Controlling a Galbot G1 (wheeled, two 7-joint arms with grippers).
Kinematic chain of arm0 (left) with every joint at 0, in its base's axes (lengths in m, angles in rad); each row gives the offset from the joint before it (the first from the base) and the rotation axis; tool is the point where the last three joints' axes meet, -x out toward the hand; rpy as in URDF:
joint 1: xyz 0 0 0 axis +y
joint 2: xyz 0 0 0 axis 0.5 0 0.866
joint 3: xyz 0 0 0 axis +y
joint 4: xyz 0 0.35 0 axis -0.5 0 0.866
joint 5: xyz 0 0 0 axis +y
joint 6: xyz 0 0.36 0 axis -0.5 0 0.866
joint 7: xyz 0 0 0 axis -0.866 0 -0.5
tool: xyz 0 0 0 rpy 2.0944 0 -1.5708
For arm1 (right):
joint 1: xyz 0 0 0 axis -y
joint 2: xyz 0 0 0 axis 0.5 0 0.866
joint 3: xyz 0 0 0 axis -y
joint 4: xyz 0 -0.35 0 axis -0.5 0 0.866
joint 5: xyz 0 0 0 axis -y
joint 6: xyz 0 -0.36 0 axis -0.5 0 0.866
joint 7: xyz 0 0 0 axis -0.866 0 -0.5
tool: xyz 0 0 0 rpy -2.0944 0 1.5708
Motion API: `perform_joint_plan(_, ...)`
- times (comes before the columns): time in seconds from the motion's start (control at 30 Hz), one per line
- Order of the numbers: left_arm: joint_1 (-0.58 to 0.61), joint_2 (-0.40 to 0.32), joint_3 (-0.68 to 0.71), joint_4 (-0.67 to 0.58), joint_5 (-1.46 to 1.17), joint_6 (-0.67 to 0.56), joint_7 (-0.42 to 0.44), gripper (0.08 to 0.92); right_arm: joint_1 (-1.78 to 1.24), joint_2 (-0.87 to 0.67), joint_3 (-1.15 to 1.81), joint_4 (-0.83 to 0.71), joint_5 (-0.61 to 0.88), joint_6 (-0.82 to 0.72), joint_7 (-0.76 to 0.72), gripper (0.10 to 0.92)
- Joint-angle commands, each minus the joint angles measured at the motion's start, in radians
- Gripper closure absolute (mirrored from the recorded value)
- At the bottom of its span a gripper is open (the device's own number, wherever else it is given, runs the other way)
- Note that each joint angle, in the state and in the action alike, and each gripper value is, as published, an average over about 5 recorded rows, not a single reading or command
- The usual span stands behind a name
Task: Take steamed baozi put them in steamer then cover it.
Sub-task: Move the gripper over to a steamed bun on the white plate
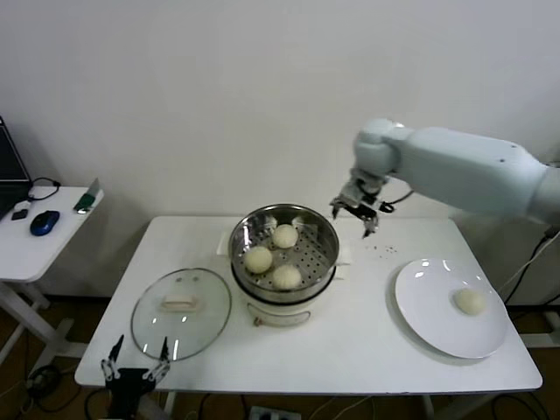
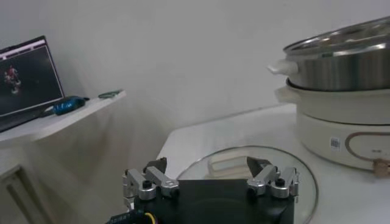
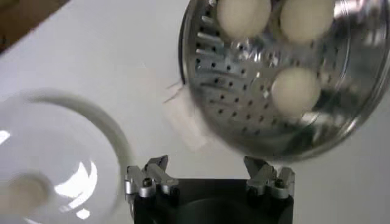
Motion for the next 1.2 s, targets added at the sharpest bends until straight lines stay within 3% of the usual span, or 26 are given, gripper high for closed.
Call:
perform_joint_plan(0.03,0.000,-0.001,0.000,-0.006,0.001,0.001,0.000,0.177,-0.110,-0.313,0.003,-0.018,0.151,-0.263,0.020,0.203)
perform_joint_plan(0.33,-0.005,-0.003,-0.015,-0.011,0.000,0.011,-0.002,0.177,-0.497,-0.397,0.352,-0.169,-0.138,-0.194,-0.017,0.203)
perform_joint_plan(0.67,0.005,-0.003,-0.021,-0.013,0.001,0.013,-0.005,0.177,-0.702,-0.331,0.612,-0.372,-0.366,-0.076,-0.021,0.203)
perform_joint_plan(1.2,-0.002,-0.004,-0.019,0.008,0.016,0.014,-0.004,0.177,-0.718,-0.218,0.675,-0.500,-0.393,-0.059,-0.028,0.203)
